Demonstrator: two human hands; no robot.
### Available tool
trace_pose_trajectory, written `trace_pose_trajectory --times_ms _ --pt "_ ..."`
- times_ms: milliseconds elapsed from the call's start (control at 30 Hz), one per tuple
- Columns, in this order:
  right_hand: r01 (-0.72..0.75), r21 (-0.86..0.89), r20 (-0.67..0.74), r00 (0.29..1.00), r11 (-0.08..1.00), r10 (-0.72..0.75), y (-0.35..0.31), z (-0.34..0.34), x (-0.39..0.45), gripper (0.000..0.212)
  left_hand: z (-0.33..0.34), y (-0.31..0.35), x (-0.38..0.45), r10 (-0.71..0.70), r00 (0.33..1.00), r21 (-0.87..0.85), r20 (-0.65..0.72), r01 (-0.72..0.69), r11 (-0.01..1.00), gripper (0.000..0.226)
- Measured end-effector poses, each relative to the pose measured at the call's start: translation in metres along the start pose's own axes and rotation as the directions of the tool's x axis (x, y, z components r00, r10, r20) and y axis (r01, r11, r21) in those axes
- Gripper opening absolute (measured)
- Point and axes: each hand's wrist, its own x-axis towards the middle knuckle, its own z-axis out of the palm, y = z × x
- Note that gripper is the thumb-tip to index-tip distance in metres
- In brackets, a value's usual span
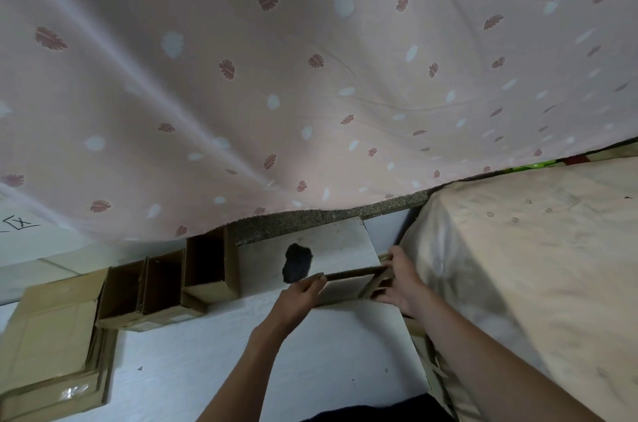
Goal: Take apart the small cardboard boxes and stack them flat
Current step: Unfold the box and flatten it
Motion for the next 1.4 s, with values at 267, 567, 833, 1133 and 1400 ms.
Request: trace_pose_trajectory --times_ms 267,567,833,1133,1400 --pt "-0.073 -0.242 -0.13 0.991 0.967 0.042 0.032 -0.02 0.005 0.043 0.002 -0.027 -0.022 0.306 0.951 0.486 -0.044 -0.247 0.838 0.041" --pt "-0.144 -0.573 -0.325 0.944 0.807 -0.062 0.113 -0.036 0.027 0.051 0.061 -0.123 -0.019 0.163 0.986 0.549 0.04 -0.158 0.821 0.054" --pt "-0.103 -0.873 -0.248 0.936 0.477 -0.251 0.15 -0.053 0.057 0.065 0.124 -0.154 -0.012 0.073 0.994 0.653 -0.08 -0.003 0.757 0.065" --pt "0.315 -0.878 0.472 0.693 -0.36 -0.545 0.168 -0.059 0.083 0.073 0.154 -0.132 0.013 0.048 0.957 0.757 -0.287 0.196 0.623 0.061" --pt "0.38 -0.819 0.571 0.61 -0.429 -0.549 0.186 -0.067 0.124 0.066 0.173 -0.145 0.049 0.215 0.89 0.708 -0.402 0.154 0.689 0.061"
